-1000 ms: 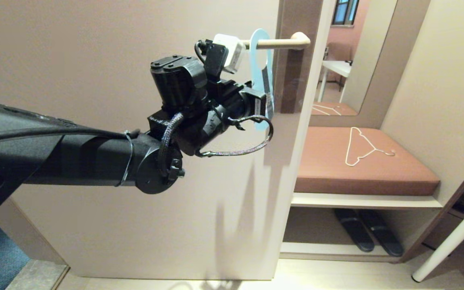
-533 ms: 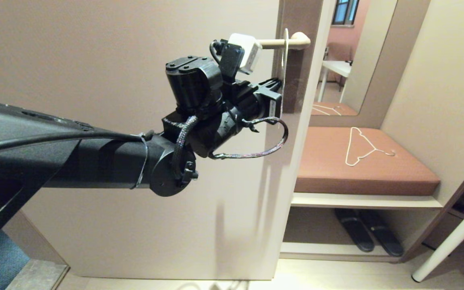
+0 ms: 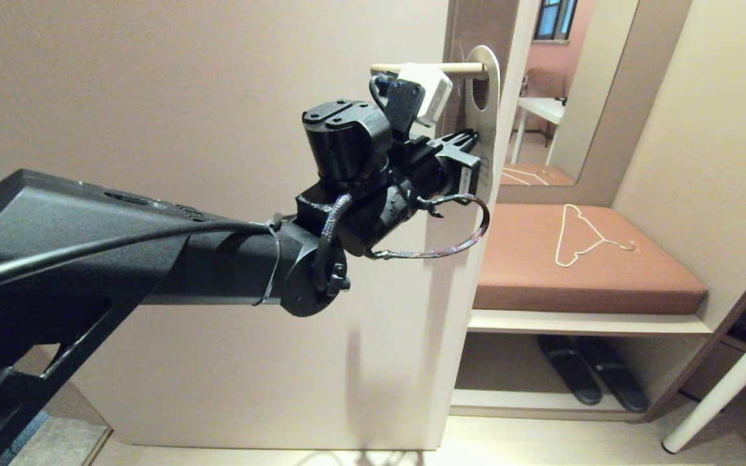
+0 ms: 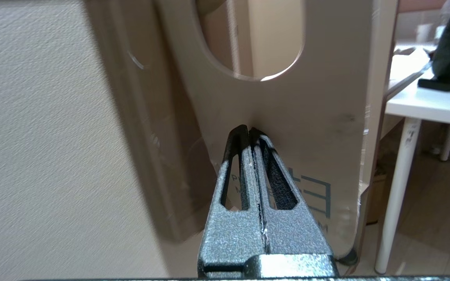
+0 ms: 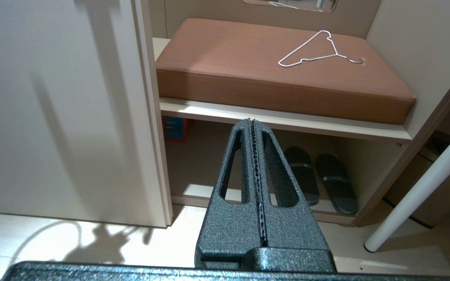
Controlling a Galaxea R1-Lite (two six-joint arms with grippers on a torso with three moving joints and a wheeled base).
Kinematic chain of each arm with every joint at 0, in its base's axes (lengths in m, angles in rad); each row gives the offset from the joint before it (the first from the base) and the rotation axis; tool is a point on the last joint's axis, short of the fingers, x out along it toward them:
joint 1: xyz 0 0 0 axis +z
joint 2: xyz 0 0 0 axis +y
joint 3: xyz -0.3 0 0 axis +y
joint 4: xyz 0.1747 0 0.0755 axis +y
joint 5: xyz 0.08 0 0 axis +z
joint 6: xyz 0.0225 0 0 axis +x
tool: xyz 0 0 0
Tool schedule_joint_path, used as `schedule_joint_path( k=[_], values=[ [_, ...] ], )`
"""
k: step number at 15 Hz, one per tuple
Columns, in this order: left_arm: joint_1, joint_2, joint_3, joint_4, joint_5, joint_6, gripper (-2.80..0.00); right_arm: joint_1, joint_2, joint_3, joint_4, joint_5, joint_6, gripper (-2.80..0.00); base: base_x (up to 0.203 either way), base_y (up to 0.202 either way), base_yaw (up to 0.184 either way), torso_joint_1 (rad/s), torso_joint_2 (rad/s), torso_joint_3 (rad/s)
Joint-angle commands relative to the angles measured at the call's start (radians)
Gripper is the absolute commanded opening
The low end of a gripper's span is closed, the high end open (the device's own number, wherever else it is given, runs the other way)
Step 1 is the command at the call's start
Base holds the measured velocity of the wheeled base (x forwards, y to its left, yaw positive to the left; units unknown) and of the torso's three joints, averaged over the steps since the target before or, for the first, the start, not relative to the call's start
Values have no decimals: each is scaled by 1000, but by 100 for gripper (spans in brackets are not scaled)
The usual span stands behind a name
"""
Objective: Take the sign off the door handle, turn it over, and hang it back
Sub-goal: Hang the sign back with the other side facing out
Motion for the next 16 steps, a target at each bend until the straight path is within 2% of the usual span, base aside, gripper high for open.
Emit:
schedule_joint_path(
  k=[1, 3, 9, 16],
  values=[
    [-6, 29, -34, -5, 0, -1, -280, 0, 0, 0, 0, 0, -1, -280, 0, 0, 0, 0, 0, 0],
    [-13, 53, -72, -5, -2, -3, -280, 0, 0, 0, 0, 0, -1, -280, 0, 0, 0, 0, 0, 0],
    [-48, 59, -78, -5, -2, -5, -280, 0, 0, 0, 0, 0, -1, -280, 0, 0, 0, 0, 0, 0],
    [-25, 102, -113, -7, 3, -7, -280, 0, 0, 0, 0, 0, 1, -280, 0, 0, 0, 0, 0, 0]
  ],
)
